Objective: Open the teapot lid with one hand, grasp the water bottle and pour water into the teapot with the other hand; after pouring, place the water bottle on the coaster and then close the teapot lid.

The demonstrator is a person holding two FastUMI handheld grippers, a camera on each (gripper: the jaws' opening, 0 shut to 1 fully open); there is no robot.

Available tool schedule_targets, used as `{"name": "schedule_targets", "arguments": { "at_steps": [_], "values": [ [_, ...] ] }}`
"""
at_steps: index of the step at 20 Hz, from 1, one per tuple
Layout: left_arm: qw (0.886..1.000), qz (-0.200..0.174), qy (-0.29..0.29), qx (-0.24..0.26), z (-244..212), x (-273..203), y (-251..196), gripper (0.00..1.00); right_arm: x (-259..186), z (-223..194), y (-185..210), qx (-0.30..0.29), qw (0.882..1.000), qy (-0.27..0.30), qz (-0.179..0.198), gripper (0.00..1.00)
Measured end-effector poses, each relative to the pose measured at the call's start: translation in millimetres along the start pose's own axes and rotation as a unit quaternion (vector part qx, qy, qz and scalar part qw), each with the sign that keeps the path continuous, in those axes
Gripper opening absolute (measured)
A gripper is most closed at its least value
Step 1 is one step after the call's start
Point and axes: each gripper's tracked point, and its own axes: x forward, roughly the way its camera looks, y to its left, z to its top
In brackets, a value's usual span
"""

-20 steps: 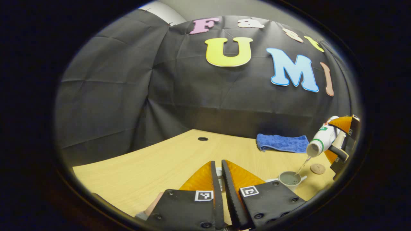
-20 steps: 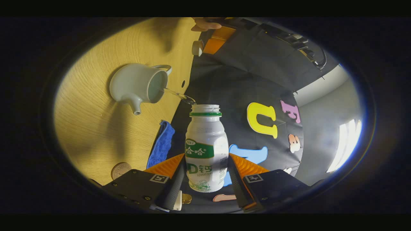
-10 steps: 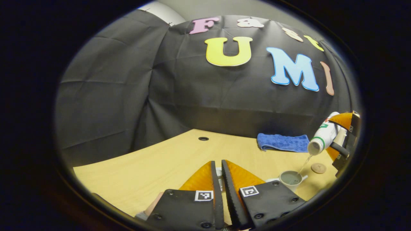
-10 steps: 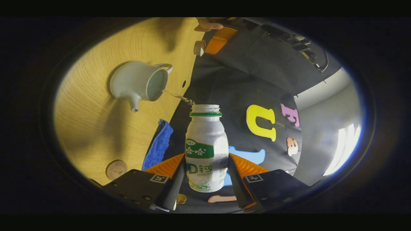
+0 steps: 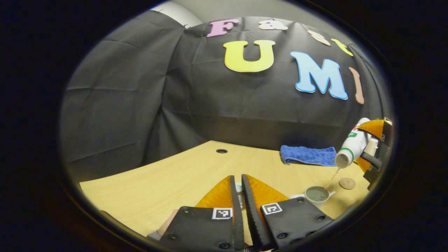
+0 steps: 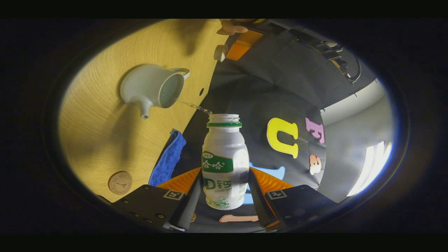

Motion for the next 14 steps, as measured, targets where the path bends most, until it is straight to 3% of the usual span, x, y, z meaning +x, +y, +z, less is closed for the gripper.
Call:
{"name": "schedule_targets", "arguments": {
  "at_steps": [9,14],
  "values": [
    [1.0,-0.001,-0.001,-0.001,-0.4,0.3,-0.4,0.17,2.5,2.7,-12.5,-0.022,1.0,-0.006,-0.018,0.71],
    [1.0,-0.002,-0.002,-0.001,1.5,-1.2,-0.7,0.17,-1.5,0.2,3.0,0.053,0.998,0.014,0.005,0.71]
  ]
}}
